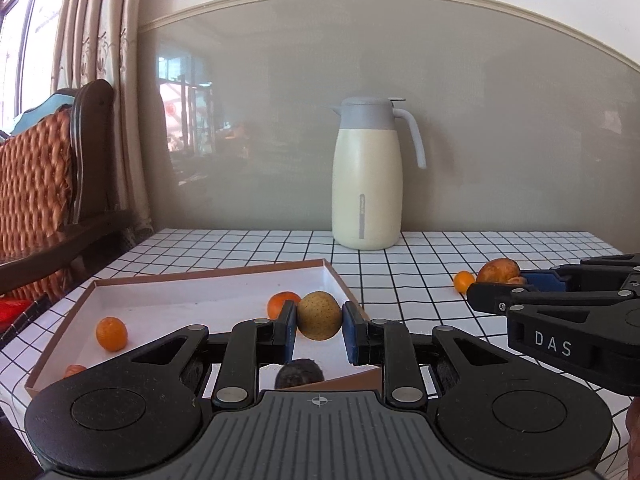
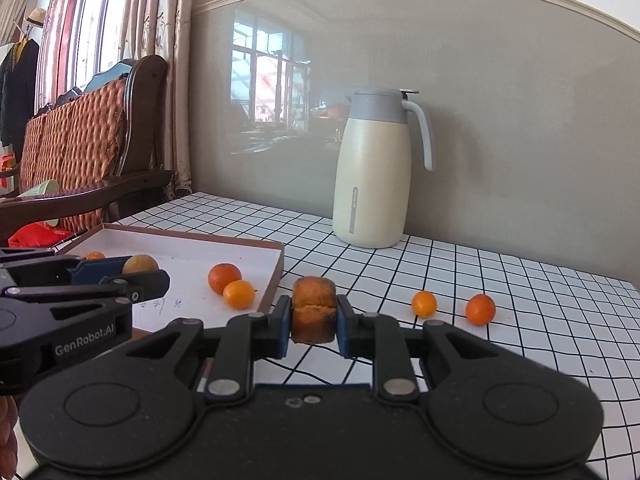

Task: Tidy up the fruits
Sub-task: 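Lift both held fruits and carry them over the white tray, then open both tools over the tray to drop the tan fruit and dried piece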

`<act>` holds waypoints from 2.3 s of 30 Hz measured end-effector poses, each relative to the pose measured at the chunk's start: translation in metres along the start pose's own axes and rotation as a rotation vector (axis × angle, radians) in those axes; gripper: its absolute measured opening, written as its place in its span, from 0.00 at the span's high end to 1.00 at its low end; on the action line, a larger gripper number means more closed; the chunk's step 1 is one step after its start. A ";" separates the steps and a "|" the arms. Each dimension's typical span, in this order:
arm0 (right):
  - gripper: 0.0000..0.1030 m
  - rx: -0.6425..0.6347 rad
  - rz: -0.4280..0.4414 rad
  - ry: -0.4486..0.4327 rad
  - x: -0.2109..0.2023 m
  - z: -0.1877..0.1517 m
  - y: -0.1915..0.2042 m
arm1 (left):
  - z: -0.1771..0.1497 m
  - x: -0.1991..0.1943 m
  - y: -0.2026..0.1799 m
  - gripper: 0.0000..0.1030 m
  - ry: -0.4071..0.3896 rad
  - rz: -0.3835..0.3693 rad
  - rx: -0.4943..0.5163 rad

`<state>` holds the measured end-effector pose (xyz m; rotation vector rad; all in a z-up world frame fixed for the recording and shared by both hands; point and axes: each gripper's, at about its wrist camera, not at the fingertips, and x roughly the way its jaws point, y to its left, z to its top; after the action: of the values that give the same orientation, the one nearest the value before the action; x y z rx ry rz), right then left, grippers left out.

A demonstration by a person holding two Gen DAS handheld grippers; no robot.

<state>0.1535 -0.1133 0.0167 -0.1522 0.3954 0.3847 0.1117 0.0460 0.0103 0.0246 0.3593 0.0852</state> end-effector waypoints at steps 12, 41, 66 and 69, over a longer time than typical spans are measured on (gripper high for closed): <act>0.87 -0.034 0.074 -0.008 0.011 0.008 0.042 | -0.007 -0.009 0.047 0.76 0.000 0.076 -0.035; 0.87 -0.083 0.141 -0.024 0.051 0.034 0.093 | -0.003 0.002 0.141 0.76 -0.008 0.242 -0.088; 0.87 -0.046 0.108 0.001 0.126 0.056 0.075 | 0.017 0.085 0.186 0.76 0.031 0.263 -0.151; 0.87 -0.054 0.111 0.017 0.136 0.058 0.076 | 0.018 0.092 0.188 0.76 0.038 0.264 -0.149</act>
<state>0.2594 0.0149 0.0094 -0.1870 0.4115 0.5039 0.1892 0.2408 0.0022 -0.0771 0.3861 0.3733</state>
